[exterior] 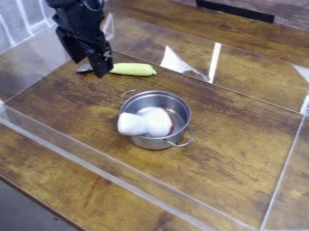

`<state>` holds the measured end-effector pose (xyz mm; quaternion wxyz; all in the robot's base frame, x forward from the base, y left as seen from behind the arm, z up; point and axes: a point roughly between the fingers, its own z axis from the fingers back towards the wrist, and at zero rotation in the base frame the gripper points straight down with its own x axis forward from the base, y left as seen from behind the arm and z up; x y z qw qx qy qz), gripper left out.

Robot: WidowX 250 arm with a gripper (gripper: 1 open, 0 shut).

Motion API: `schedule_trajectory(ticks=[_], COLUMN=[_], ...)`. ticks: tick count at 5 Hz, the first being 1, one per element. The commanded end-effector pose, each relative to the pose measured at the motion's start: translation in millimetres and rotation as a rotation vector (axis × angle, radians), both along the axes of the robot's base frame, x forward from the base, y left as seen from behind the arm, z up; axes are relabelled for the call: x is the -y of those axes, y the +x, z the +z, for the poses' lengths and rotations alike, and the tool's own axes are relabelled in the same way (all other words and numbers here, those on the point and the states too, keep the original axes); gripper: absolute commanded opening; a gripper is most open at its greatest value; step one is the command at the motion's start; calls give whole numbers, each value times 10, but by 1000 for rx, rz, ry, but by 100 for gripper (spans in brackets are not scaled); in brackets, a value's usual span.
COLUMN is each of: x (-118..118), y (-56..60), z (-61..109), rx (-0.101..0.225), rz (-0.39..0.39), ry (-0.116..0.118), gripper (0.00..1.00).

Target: Put the mushroom in the silver pot

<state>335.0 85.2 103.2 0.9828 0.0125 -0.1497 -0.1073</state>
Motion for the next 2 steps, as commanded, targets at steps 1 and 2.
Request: schedule_trajectory(ticks=[1, 2], x=[-23, -20], y=[-12, -30], z=[286, 348], rx=[67, 79], rz=[24, 28], ry=[28, 33], gripper=[100, 0])
